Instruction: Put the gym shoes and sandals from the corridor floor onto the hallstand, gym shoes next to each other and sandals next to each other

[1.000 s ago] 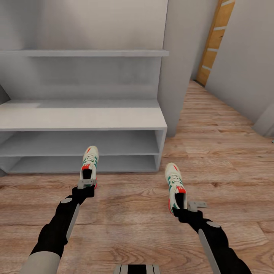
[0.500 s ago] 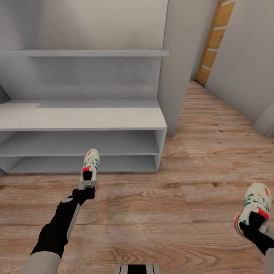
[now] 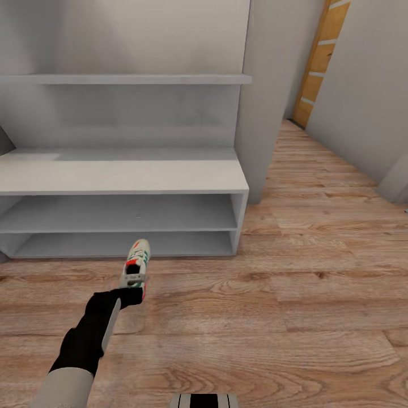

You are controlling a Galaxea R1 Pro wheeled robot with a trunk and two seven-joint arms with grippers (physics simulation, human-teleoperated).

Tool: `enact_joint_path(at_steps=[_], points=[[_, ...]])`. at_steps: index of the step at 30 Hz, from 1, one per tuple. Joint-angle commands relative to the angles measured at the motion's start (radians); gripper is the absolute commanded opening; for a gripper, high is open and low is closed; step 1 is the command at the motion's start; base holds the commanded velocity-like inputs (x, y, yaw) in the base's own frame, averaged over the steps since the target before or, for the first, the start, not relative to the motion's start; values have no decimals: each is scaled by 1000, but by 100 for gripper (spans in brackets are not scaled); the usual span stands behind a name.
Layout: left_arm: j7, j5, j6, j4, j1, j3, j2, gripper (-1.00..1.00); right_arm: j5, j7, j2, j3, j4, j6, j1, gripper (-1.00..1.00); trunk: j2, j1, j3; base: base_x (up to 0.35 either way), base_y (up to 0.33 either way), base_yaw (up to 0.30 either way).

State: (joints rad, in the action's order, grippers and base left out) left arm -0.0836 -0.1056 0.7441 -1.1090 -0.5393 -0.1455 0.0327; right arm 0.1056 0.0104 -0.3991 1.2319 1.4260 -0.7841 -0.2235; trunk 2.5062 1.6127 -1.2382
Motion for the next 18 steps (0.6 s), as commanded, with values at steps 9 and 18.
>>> enact_joint_path(at_steps=[9, 18], points=[[-7, -12, 77, 124, -177, -3, 3, -100, 6, -1, -38, 4, 1, -24, -2, -100, 0, 0, -1, 0, 0, 0], [6, -13, 78, 396, -415, -2, 7, -100, -120, 0, -40, 4, 1, -24, -2, -100, 0, 0, -1, 0, 0, 0]])
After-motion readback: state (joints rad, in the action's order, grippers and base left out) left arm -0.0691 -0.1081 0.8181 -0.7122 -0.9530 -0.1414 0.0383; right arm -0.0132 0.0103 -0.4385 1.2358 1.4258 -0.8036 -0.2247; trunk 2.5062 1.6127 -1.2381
